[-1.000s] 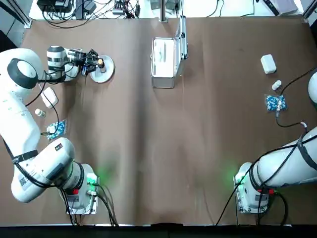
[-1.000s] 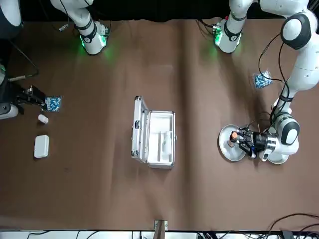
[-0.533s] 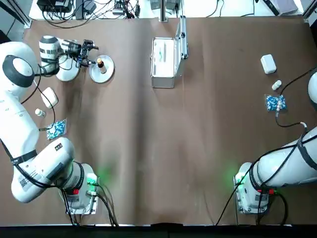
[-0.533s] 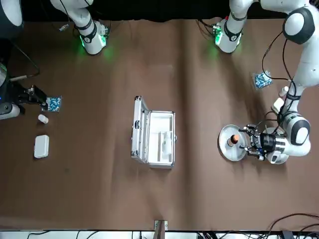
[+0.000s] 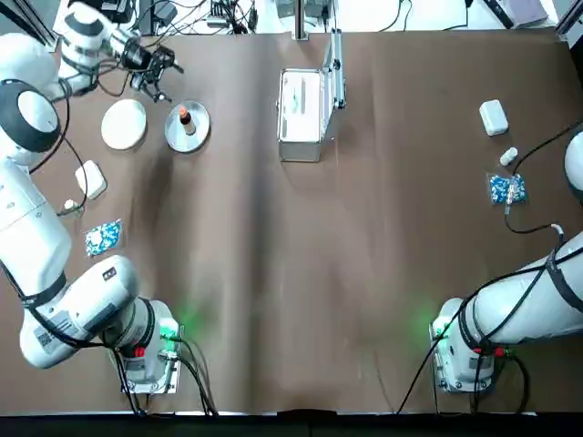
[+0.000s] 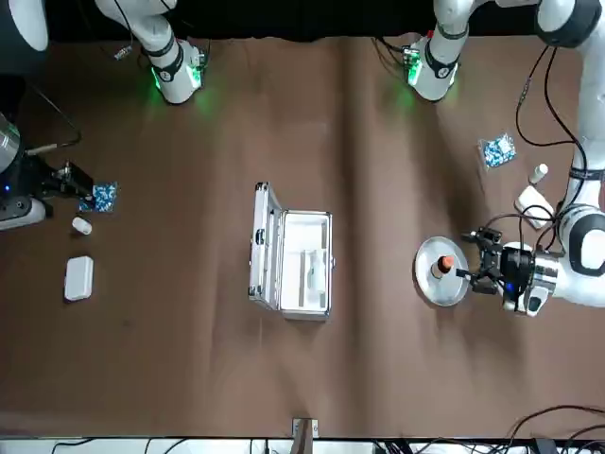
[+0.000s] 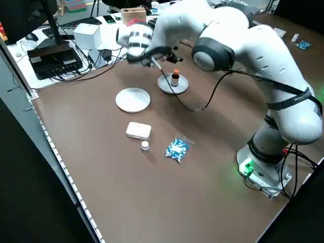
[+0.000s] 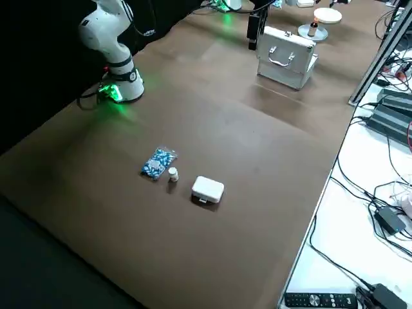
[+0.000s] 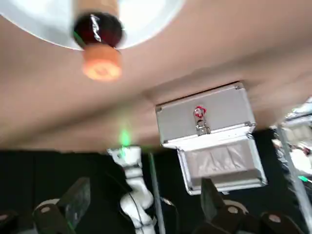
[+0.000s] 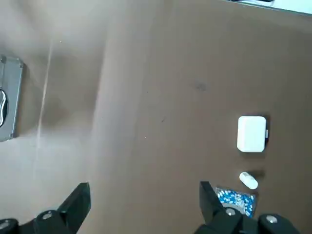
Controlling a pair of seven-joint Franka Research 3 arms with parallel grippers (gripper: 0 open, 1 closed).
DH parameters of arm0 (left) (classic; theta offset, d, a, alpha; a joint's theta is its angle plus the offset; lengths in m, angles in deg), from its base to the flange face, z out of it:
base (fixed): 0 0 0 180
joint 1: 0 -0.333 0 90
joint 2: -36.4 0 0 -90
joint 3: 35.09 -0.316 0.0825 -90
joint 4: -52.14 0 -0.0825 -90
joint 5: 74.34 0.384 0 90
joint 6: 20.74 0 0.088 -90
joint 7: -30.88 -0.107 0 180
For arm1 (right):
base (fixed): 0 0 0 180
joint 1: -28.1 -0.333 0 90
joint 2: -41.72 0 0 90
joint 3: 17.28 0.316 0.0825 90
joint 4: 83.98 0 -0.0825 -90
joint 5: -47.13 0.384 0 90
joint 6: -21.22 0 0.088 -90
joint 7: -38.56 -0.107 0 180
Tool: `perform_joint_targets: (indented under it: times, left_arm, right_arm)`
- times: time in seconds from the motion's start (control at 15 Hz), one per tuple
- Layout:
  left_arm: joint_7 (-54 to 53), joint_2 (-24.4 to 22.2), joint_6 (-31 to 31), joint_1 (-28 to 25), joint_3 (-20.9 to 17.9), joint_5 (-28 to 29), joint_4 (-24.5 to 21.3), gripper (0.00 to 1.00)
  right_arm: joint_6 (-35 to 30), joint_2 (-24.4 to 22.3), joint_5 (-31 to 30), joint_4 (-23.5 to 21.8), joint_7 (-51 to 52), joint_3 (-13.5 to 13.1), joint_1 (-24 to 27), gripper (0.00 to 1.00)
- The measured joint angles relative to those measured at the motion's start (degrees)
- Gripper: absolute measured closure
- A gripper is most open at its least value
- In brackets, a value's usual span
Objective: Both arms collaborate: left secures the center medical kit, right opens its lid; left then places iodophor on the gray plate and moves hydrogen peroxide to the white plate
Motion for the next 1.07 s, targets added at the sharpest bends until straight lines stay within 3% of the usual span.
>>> perform_joint_targets:
  times: [0.53,0.87,1.07]
  left_arm:
    - [3.9,-14.2,8.1,20.6,0.0,17.9,0.9,0.00]
    - [7.5,-15.9,11.1,29.1,-0.1,27.1,1.7,0.00]
    - [7.5,-15.8,14.6,30.7,-0.3,28.5,1.7,0.00]
  right_arm:
    - [-0.4,0.0,0.0,0.0,0.0,-0.1,0.0,0.01]
    - [-0.4,0.0,0.0,0.0,0.0,-0.2,0.0,0.01]
    - [-1.2,0.0,0.0,0.0,-0.1,-0.4,0.2,0.01]
